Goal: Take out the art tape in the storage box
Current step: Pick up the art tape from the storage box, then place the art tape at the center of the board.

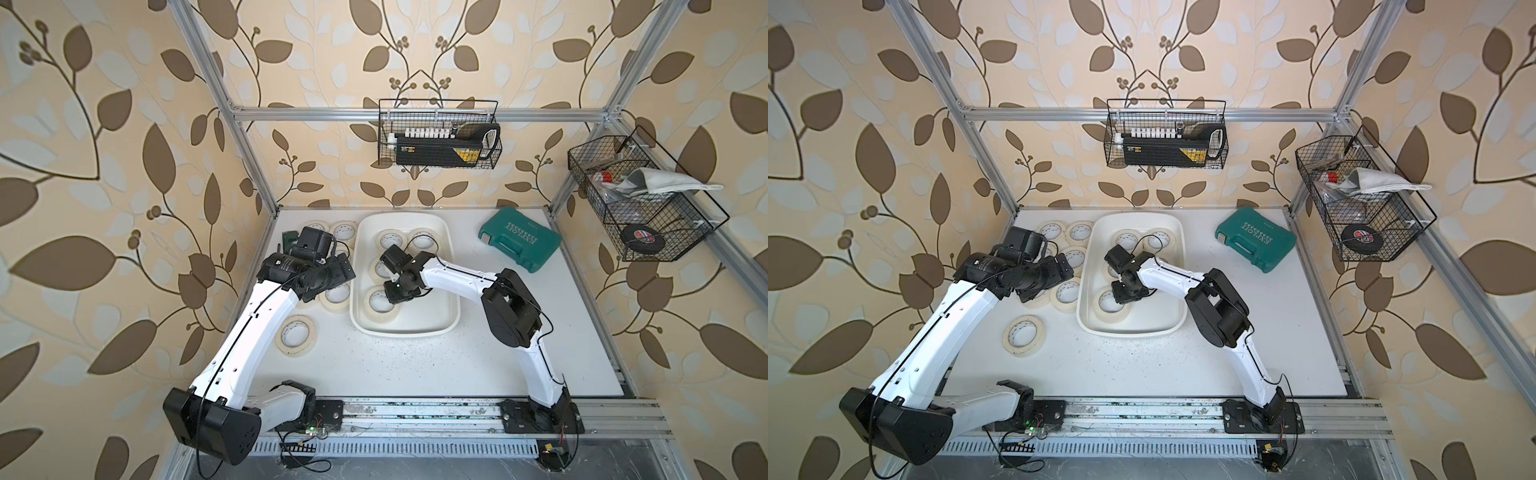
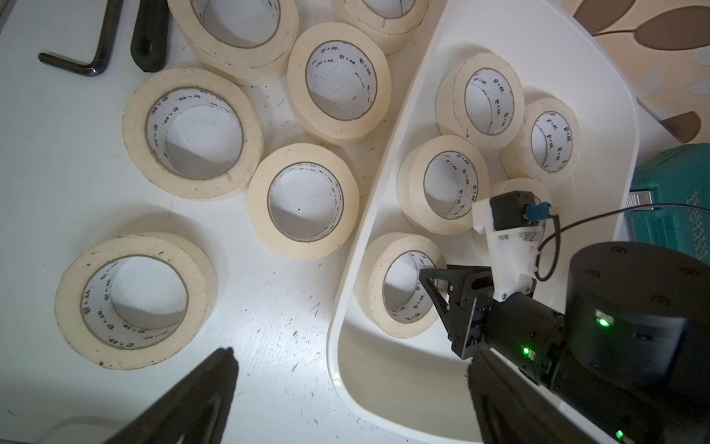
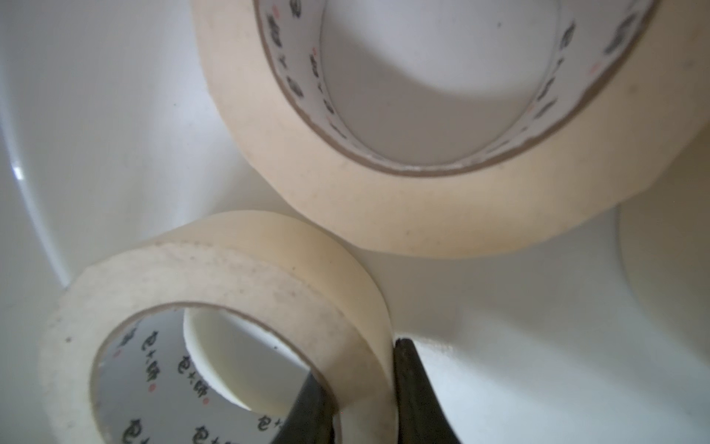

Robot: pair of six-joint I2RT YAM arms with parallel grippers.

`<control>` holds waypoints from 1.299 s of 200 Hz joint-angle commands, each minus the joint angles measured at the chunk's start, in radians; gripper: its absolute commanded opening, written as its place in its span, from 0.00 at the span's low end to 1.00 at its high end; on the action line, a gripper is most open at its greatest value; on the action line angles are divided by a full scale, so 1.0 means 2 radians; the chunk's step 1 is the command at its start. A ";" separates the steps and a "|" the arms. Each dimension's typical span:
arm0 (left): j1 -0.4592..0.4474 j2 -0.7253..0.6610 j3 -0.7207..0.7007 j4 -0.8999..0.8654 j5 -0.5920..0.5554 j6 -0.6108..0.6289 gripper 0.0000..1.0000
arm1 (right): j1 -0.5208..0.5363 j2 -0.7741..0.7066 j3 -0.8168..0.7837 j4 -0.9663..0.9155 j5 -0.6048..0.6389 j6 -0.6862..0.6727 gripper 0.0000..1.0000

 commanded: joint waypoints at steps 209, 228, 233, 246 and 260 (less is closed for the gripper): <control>-0.211 0.107 0.159 -0.021 -0.047 0.054 0.88 | -0.018 -0.260 -0.038 -0.147 0.112 -0.042 0.01; -0.227 0.134 0.166 -0.021 -0.050 0.051 0.88 | -0.018 -0.270 -0.039 -0.150 0.111 -0.042 0.01; -0.230 0.142 0.169 -0.020 -0.049 0.049 0.88 | -0.018 -0.272 -0.040 -0.152 0.111 -0.042 0.01; -0.237 0.157 0.173 -0.018 -0.051 0.045 0.87 | -0.018 -0.278 -0.041 -0.154 0.112 -0.042 0.01; -0.243 0.170 0.179 -0.015 -0.054 0.044 0.87 | -0.018 -0.283 -0.044 -0.156 0.113 -0.042 0.01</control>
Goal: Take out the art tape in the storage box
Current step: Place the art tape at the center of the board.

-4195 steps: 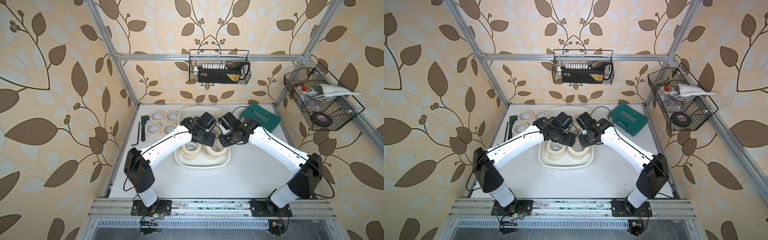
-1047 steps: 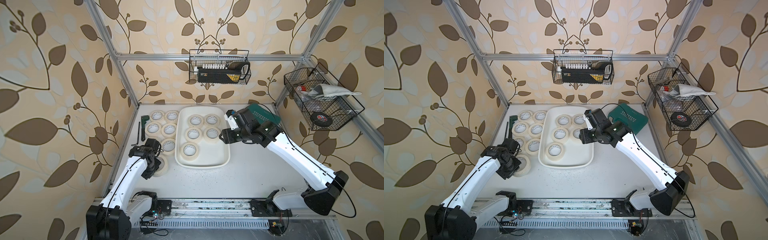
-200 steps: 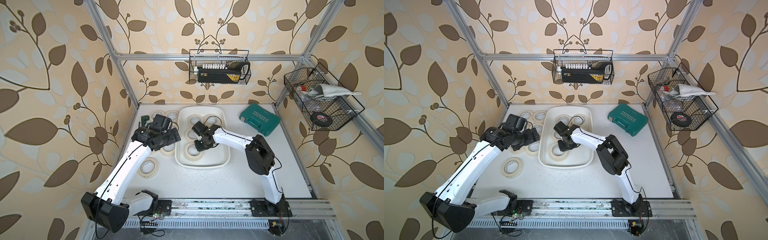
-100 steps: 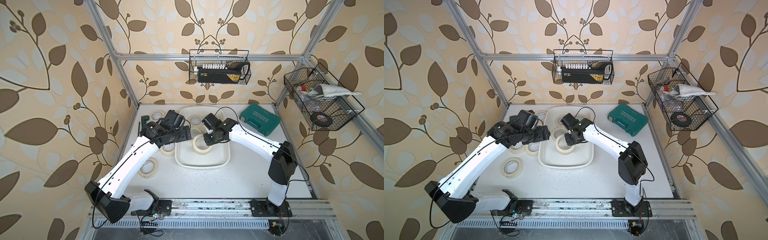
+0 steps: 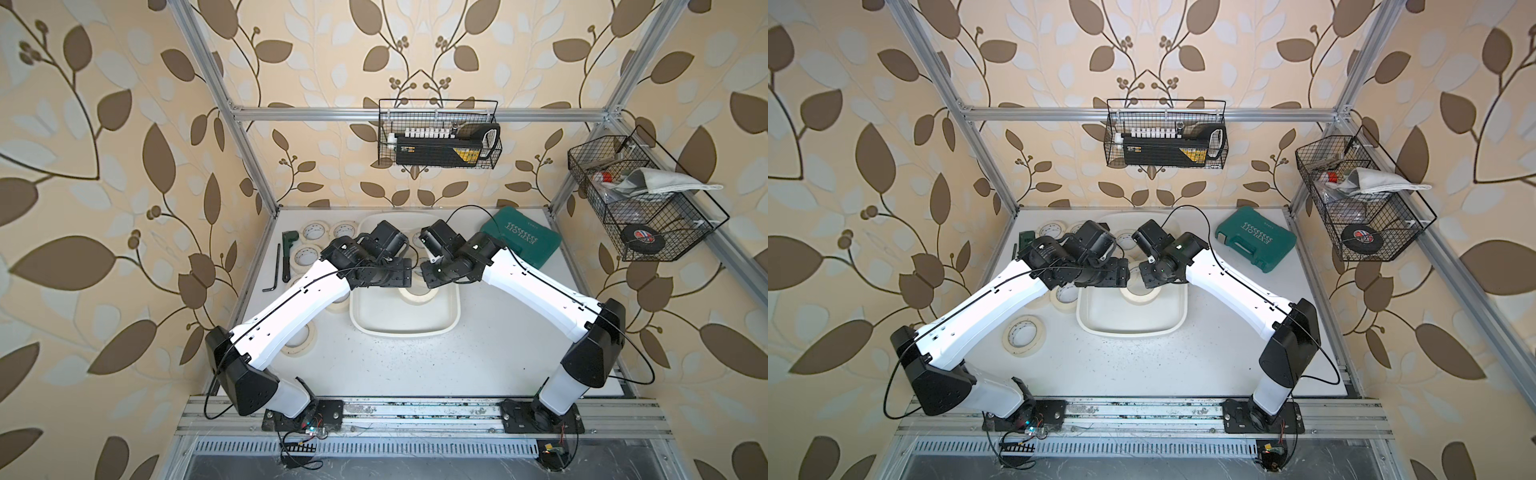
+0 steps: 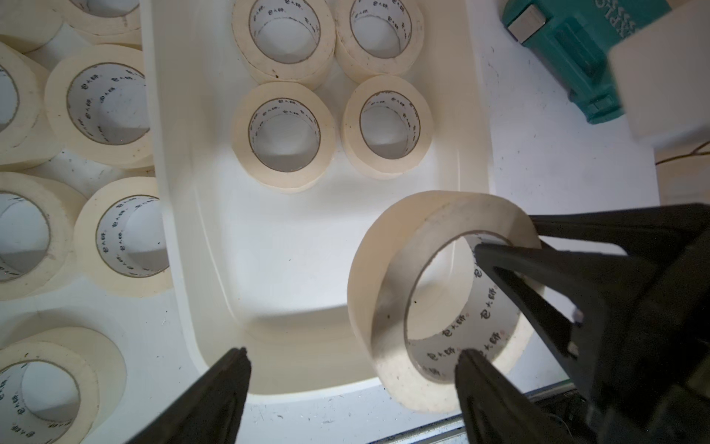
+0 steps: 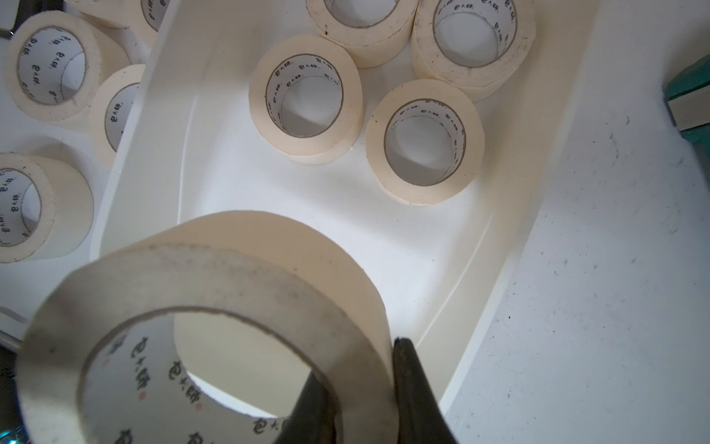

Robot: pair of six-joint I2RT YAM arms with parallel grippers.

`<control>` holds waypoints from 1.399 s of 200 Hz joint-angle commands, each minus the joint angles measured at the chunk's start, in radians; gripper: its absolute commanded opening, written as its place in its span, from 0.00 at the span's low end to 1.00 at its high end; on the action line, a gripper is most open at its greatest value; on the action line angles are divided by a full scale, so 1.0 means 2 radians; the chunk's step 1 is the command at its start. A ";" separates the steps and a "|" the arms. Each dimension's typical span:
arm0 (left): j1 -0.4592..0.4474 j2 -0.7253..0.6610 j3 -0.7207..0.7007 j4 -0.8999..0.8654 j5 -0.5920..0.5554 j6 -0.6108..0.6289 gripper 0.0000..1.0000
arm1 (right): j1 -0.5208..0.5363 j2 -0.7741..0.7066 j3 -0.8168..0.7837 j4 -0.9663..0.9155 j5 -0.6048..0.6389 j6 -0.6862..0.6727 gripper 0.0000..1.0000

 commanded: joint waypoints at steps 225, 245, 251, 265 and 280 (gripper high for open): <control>-0.031 0.102 0.070 -0.013 -0.029 -0.011 0.29 | -0.010 -0.055 -0.062 0.016 -0.003 0.004 0.05; -0.031 0.104 0.069 -0.009 -0.029 -0.008 0.25 | -0.012 -0.060 -0.065 0.019 -0.009 0.005 0.06; -0.030 0.105 0.070 -0.009 -0.028 -0.008 0.24 | -0.012 -0.062 -0.066 0.022 -0.011 0.005 0.06; -0.031 0.106 0.070 -0.008 -0.027 -0.008 0.18 | -0.014 -0.067 -0.069 0.026 -0.019 0.005 0.09; -0.031 0.103 0.068 -0.008 -0.029 -0.010 0.13 | -0.015 -0.070 -0.071 0.031 -0.028 0.006 0.20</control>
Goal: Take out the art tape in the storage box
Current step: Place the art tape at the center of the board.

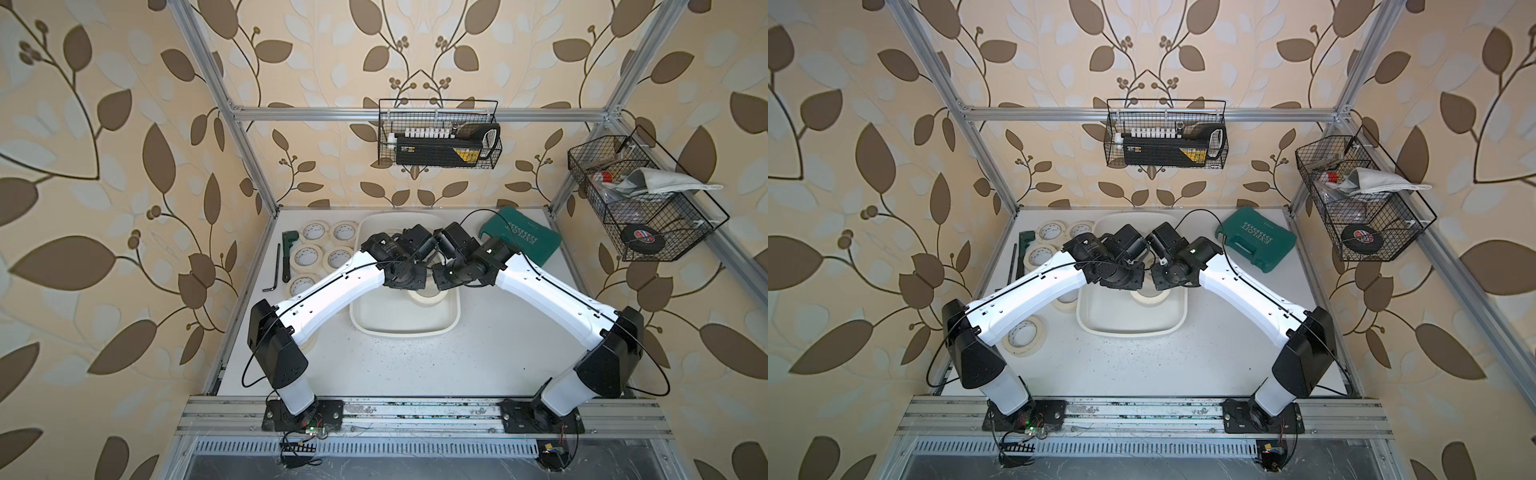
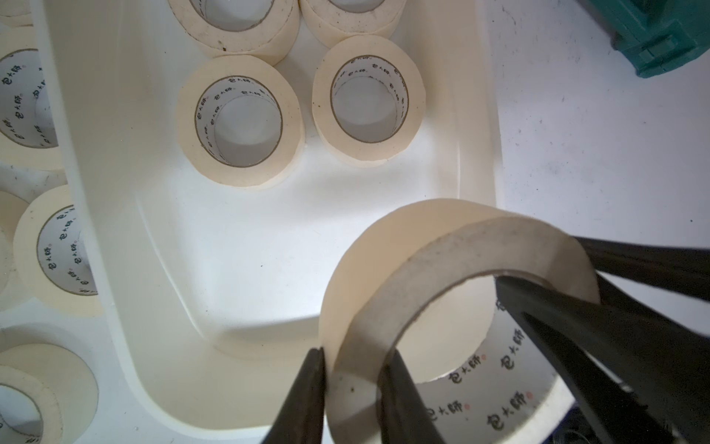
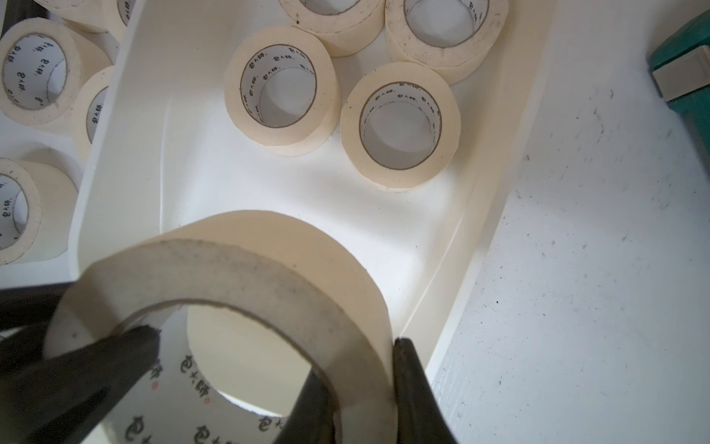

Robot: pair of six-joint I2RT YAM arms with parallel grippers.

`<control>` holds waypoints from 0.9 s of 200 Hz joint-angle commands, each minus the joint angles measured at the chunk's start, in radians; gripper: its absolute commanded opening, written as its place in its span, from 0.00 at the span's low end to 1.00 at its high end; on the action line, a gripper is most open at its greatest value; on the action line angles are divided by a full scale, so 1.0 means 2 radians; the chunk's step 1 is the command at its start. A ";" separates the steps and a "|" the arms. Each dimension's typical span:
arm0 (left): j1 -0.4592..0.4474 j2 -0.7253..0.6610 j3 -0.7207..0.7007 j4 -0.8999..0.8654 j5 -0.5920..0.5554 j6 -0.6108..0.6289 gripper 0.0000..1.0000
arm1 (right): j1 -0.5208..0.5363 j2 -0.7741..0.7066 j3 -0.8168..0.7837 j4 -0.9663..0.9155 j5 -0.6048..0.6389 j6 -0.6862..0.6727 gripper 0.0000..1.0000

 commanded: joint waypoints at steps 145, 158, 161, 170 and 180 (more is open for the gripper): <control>0.138 -0.230 -0.216 -0.031 0.018 -0.083 0.06 | -0.019 -0.090 -0.035 0.042 -0.107 0.015 0.70; 0.162 -0.271 -0.255 -0.032 0.008 -0.089 0.06 | -0.019 -0.088 -0.036 0.042 -0.109 0.014 0.70; 0.167 -0.280 -0.263 -0.031 0.006 -0.090 0.06 | -0.019 -0.088 -0.036 0.042 -0.110 0.014 0.70; 0.182 -0.303 -0.286 -0.032 -0.001 -0.093 0.07 | -0.019 -0.086 -0.036 0.040 -0.110 0.015 0.70; 0.199 -0.324 -0.307 -0.034 -0.005 -0.097 0.06 | -0.019 -0.084 -0.035 0.038 -0.110 0.016 0.70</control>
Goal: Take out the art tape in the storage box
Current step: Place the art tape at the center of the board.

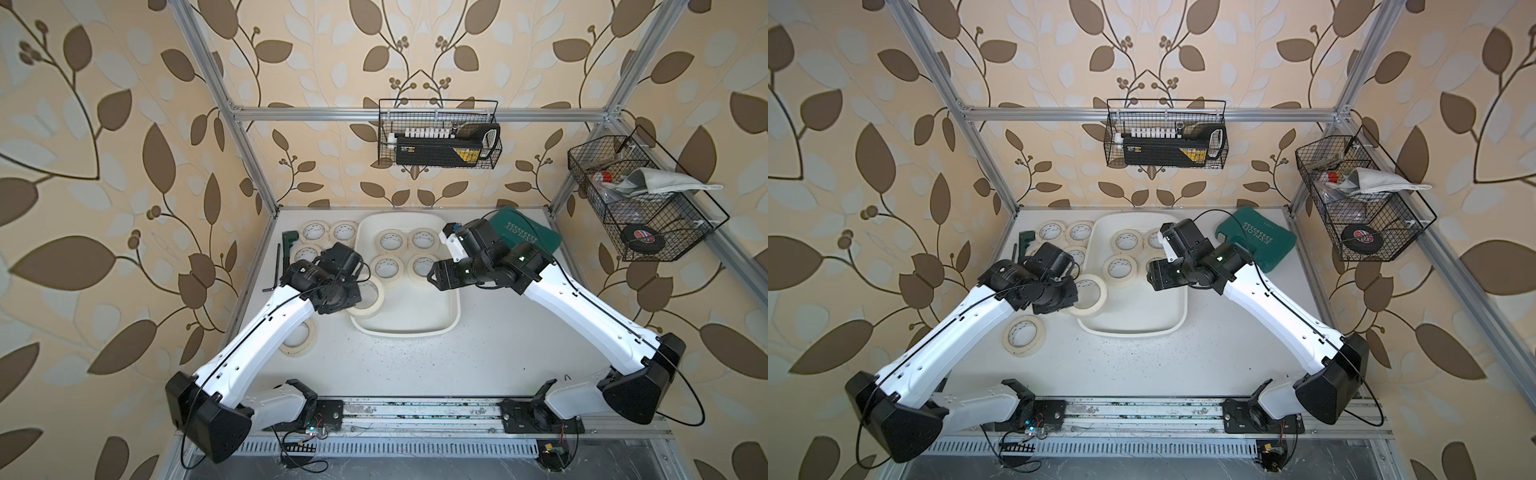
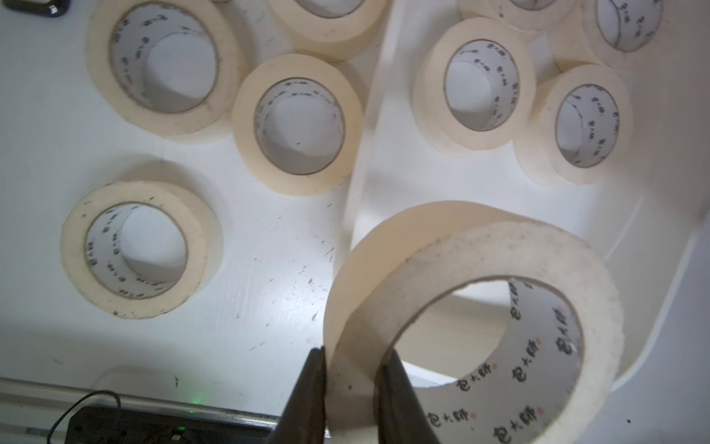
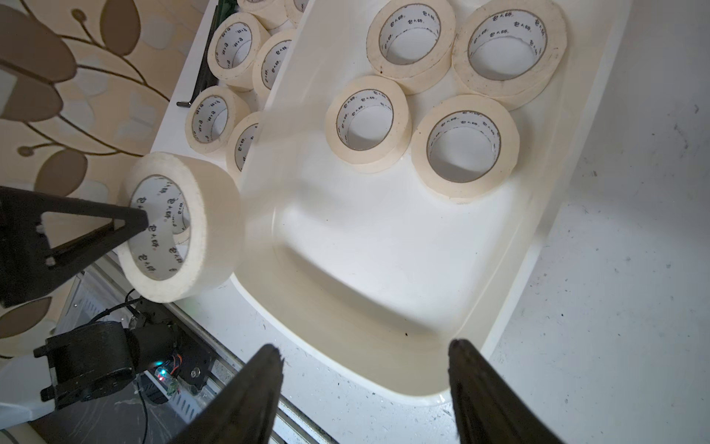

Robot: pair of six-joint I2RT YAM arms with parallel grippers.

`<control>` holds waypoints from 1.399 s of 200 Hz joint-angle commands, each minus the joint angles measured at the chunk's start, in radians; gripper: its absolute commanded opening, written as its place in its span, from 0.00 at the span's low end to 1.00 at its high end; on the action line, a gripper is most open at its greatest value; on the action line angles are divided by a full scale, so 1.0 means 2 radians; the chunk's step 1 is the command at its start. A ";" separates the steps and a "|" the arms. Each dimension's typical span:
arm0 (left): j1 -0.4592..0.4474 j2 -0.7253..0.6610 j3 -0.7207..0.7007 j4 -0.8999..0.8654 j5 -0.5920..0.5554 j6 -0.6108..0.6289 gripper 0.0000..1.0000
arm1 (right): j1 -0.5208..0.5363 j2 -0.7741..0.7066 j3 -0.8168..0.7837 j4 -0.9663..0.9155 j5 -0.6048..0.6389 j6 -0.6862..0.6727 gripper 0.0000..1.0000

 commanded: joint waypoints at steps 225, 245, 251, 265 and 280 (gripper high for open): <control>0.117 -0.045 -0.243 0.110 0.015 -0.067 0.00 | -0.005 0.011 -0.022 0.008 -0.027 0.002 0.69; 0.117 -0.031 -0.251 0.121 0.012 -0.062 0.01 | -0.005 0.011 -0.022 0.007 -0.027 0.002 0.69; 0.117 -0.026 -0.253 0.123 0.012 -0.061 0.01 | -0.005 0.011 -0.022 0.007 -0.027 0.002 0.69; 0.117 -0.016 -0.258 0.132 0.015 -0.061 0.04 | -0.006 0.011 -0.023 0.006 -0.026 0.002 0.69; 0.117 -0.007 -0.264 0.142 0.020 -0.062 0.05 | -0.006 0.011 -0.024 0.006 -0.026 0.002 0.69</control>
